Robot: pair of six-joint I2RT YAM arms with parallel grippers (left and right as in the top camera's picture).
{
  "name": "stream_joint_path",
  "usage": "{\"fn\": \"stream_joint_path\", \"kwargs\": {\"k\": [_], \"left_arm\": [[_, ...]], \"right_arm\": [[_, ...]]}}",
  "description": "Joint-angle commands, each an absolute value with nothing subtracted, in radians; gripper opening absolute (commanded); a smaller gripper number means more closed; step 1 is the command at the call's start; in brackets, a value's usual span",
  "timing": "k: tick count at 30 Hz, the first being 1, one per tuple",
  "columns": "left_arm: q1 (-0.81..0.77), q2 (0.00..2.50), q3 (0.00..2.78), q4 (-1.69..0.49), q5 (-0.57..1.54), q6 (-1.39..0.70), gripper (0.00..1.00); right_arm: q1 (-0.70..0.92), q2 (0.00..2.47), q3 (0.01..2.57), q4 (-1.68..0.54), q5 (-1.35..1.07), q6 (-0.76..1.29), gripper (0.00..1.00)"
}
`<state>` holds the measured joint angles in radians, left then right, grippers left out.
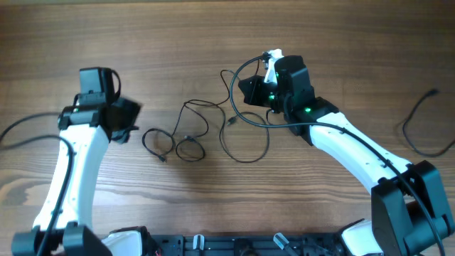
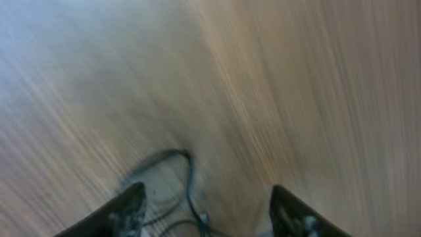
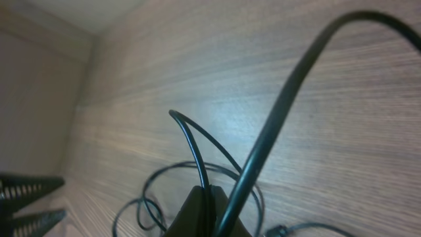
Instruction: Untangle cables
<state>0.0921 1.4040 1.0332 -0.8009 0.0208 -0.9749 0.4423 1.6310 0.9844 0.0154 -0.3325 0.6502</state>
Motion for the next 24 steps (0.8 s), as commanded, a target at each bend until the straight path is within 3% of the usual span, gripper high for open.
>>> {"fn": "stream_joint_path", "kwargs": {"k": [1,3,6,10,14,16,17,18,21,24], "left_arm": [[0.025,1.498,1.032,-0.761,0.502,-0.422,0.77],[-0.019,1.541,1.032,-0.743,0.544,-0.382,0.78],[-0.076,1.568,1.032,-0.652,0.609,-0.551,0.78],[-0.117,1.575,1.032,-0.538,0.513,-0.767,0.6],[-0.193,1.654,1.032,-0.544,0.498,-0.804,0.59],[-0.241,1.707,1.032,-0.541,0.451,-0.836,0.51],[-0.267,1.734,1.032,-0.542,0.417,-0.846,0.31],[-0.297,1.761,1.032,-0.542,0.412,-0.846,0.04],[-0.32,1.742,1.046,-0.578,0.439,-0.77,0.04],[-0.254,1.637,1.15,-0.836,0.585,-0.59,0.04]], "right_arm": [[0.448,1.629,0.988,-0.006,-0.337,0.602,0.05],[0.448,1.629,0.988,-0.026,-0.337,0.602,0.05],[0.448,1.629,0.988,-0.072,-0.303,0.602,0.05],[0.448,1.629,0.988,-0.098,-0.3,0.602,0.05],[0.448,1.629,0.988,-0.099,-0.284,0.602,0.05],[0.448,1.629,0.988,-0.099,-0.284,0.602,0.05],[0.448,1.629,0.988,-0.102,-0.284,0.602,0.04],[0.448,1.629,0.988,-0.108,-0.284,0.602,0.05],[0.448,1.629,0.988,-0.127,-0.272,0.603,0.05],[0.448,1.629,0.988,-0.132,-0.255,0.604,0.05]]}}
